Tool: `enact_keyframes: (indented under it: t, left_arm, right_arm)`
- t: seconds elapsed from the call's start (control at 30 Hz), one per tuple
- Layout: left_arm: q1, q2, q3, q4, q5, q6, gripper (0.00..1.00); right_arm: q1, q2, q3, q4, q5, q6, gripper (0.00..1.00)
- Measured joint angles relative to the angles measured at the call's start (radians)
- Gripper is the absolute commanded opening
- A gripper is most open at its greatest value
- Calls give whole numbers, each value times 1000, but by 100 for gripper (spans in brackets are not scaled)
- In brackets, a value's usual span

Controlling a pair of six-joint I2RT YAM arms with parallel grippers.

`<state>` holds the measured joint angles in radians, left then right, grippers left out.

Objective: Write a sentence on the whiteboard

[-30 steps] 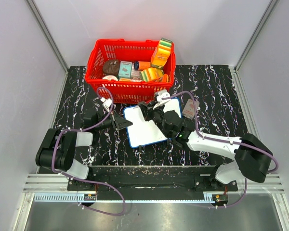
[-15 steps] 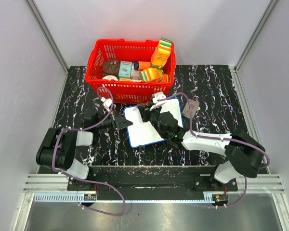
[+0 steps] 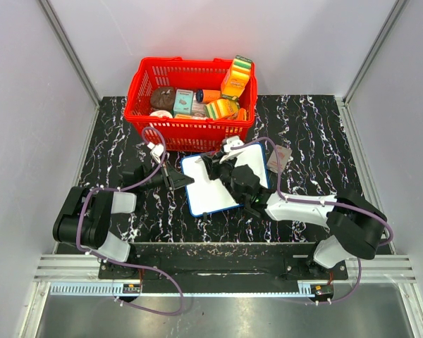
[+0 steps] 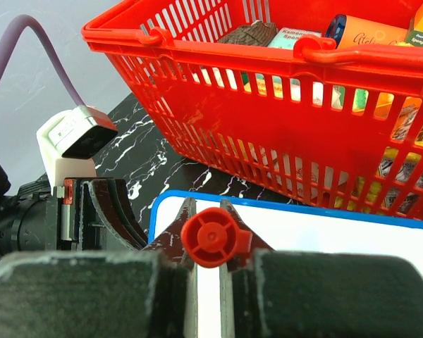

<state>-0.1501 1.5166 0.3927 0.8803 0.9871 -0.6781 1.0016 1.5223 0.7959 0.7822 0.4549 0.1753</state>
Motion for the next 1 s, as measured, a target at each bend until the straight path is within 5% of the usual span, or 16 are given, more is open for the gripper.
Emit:
enact_keyframes:
  t: [1.0]
  left_arm:
    - [1, 5, 0, -8, -4, 0, 0]
  right_arm:
    - [40, -16, -97, 59, -3, 27, 0]
